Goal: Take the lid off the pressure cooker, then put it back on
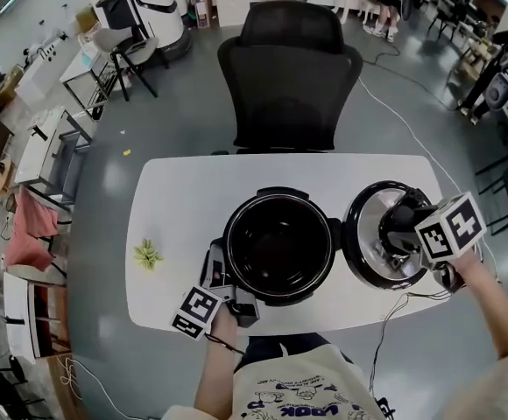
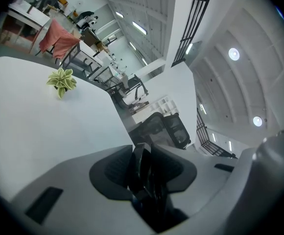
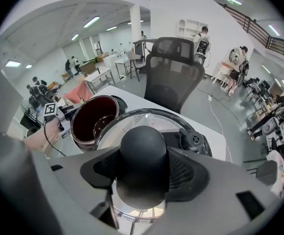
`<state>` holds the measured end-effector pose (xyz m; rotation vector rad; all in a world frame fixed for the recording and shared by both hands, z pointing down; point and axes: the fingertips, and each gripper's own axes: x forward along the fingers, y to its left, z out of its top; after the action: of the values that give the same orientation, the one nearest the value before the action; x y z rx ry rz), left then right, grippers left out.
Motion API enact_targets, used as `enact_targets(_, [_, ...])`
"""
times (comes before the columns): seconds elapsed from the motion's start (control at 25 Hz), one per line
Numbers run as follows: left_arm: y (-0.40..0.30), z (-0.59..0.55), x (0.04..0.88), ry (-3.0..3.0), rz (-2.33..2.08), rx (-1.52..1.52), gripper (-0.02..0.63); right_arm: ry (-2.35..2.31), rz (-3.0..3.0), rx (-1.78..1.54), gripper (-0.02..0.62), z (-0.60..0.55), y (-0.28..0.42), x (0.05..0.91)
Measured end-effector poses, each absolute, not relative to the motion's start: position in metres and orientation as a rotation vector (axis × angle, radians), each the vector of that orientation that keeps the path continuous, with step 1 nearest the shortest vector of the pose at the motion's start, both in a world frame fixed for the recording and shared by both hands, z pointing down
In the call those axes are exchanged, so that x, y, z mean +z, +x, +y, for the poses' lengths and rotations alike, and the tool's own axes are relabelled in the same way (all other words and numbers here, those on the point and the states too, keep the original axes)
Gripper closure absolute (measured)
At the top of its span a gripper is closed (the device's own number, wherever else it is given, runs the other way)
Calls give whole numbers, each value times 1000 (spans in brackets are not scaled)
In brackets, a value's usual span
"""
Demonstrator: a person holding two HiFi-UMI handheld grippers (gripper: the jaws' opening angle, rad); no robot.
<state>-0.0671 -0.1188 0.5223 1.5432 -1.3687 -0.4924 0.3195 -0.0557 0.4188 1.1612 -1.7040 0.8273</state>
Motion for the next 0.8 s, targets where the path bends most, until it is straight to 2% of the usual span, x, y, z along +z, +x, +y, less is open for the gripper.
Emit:
enact_targets(0.28, [-64,-118,525,1547,-1390,-480,473,1204,-1660,891,301,-26,343,439])
enact_targets(0.8, [-62,-118,524,1547,-1398,-477,471,1173,-1600,967,301,10,338,514])
